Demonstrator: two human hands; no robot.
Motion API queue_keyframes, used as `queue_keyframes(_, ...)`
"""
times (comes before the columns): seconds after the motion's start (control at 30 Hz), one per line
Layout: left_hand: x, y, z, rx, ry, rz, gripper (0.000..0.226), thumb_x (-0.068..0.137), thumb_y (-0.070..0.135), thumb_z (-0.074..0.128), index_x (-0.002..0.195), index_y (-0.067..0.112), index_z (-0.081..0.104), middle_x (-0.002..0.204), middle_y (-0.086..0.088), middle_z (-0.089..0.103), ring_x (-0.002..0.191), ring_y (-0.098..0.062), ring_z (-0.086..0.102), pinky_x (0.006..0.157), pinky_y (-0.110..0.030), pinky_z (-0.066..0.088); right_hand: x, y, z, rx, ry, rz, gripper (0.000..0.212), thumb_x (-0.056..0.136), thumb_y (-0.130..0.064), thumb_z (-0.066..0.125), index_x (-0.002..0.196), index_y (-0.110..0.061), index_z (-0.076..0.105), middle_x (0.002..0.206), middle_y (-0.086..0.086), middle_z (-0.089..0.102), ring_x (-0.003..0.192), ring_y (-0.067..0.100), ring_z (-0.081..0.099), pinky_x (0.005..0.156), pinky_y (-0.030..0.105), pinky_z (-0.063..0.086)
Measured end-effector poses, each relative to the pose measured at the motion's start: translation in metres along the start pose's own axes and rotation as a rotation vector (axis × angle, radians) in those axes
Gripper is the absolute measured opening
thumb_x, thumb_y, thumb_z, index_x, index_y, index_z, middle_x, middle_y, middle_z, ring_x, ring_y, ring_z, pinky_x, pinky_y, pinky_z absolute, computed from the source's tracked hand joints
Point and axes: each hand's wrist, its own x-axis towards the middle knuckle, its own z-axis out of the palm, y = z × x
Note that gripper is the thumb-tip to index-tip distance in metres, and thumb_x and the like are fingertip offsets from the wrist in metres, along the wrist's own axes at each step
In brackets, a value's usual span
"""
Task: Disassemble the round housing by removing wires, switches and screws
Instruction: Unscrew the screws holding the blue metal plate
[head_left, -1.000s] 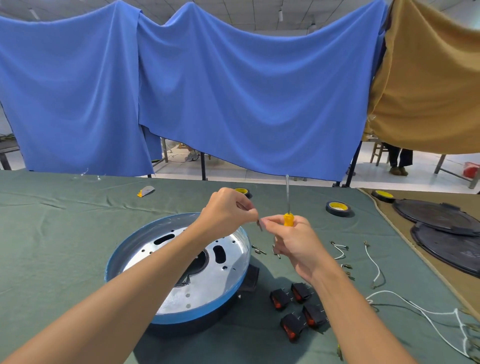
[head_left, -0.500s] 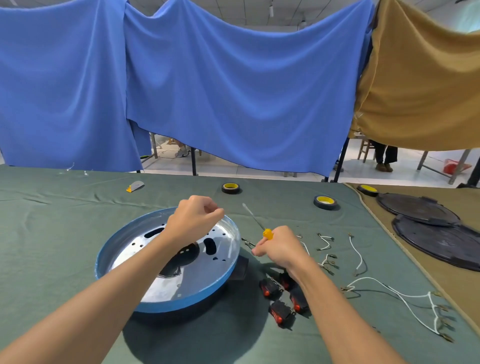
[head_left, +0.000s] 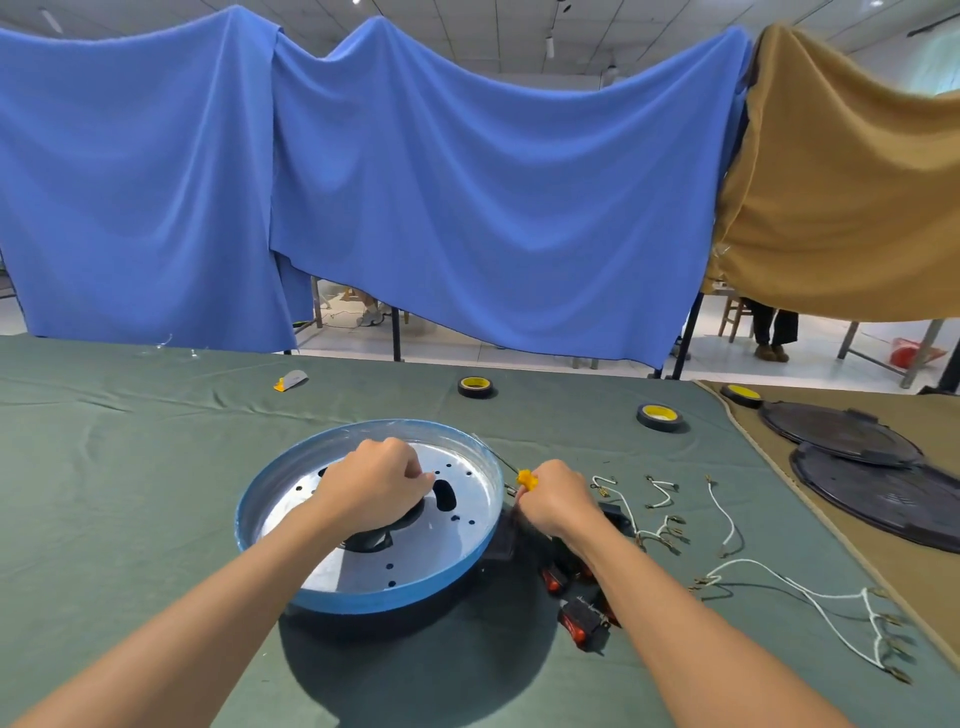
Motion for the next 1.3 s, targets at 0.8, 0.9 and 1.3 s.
queue_keyframes(0.8,-0.020,-0.013,0.009,0.025,-0.091,0.085,0.059,0.097,0.058,0.042,0.056,0.016,0.044,0.059,0.000,0.051,0.056,-0.019,0.048,0.055,-0.030,0.034,-0.003,-0.063,-0.089,0.045,0.031,-0.487,0.023,0.079,-0.033,0.074,0.067,-0.015,0.069,0.057,-0.002,0.060,0.061,0.009,0.052,0.054,0.025,0.039)
queue_keyframes(0.9,-0.020,-0.012,0.010,0.027,-0.055,0.064,0.057,0.100,0.054,0.037,0.059,0.017,0.050,0.064,-0.002,0.055,0.060,-0.018,0.053,0.056,-0.030,0.038,0.004,-0.069,-0.082,0.008,0.022,-0.504,0.022,0.080,-0.032,0.074,0.067,-0.015,0.069,0.058,-0.010,0.056,0.065,0.002,0.048,0.054,0.025,0.037)
queue_keyframes(1.3,-0.020,-0.014,0.012,0.007,-0.116,0.085,0.059,0.098,0.057,0.041,0.056,0.015,0.043,0.058,-0.001,0.049,0.054,-0.017,0.045,0.054,-0.030,0.033,0.023,-0.100,-0.071,-0.292,-0.073,-0.517,0.018,0.078,-0.032,0.074,0.071,-0.016,0.068,0.066,-0.001,0.060,0.067,0.015,0.053,0.055,0.027,0.043)
